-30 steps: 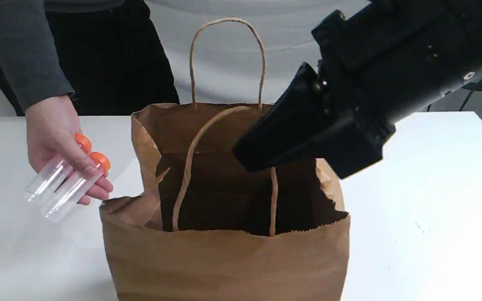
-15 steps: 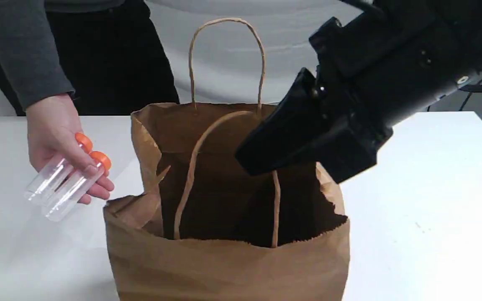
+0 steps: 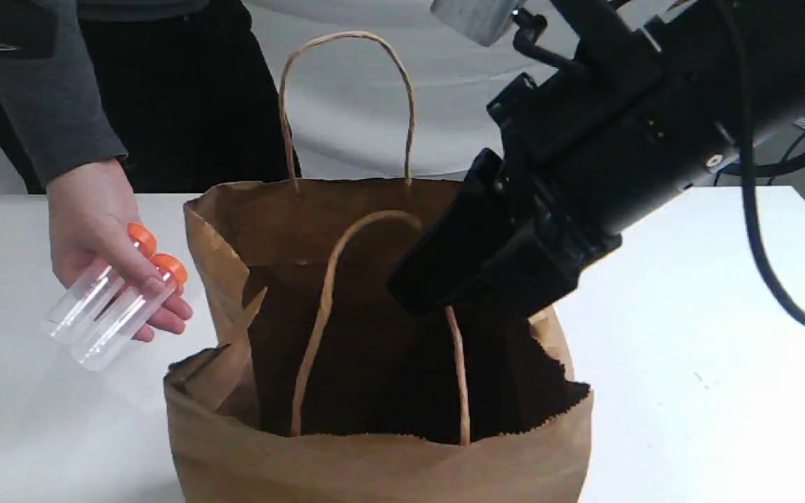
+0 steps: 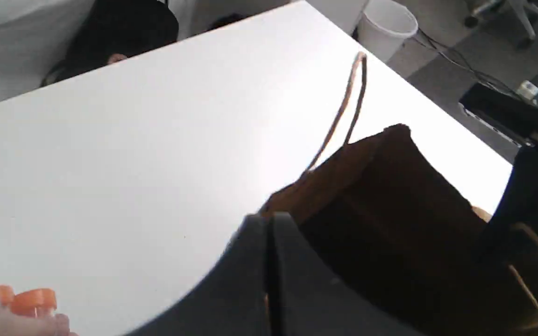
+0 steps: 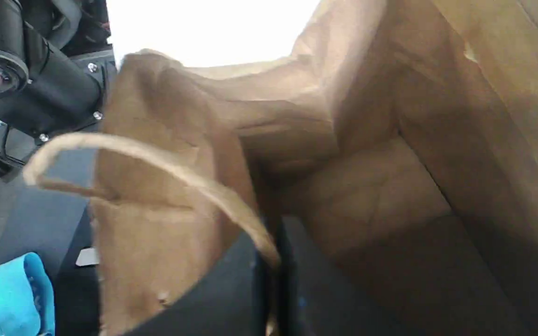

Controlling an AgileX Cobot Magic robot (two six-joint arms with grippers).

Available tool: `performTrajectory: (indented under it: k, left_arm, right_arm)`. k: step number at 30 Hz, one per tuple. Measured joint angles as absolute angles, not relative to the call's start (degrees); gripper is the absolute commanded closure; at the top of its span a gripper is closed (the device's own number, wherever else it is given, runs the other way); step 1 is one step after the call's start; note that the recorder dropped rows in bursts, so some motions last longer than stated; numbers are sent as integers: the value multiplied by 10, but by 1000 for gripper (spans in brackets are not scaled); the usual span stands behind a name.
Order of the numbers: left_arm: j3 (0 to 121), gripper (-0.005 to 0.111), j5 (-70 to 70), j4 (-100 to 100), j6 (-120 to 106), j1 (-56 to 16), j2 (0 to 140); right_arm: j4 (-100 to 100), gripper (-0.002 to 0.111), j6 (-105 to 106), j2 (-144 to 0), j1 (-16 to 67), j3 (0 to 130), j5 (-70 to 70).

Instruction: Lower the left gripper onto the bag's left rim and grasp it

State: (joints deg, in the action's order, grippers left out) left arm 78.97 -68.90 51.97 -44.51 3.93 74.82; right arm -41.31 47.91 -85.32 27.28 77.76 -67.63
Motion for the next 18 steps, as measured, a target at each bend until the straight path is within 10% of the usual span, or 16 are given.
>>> performTrajectory:
  k: [13,18]
  left_arm:
    - [884,52,-698,318,-475,-118,912]
    - [898,52,-699,213,-437,-167,923]
  right_arm:
    - [-413,108,479,-865,273,778,-678]
    - [-413,108,479,-865,273,778,-676]
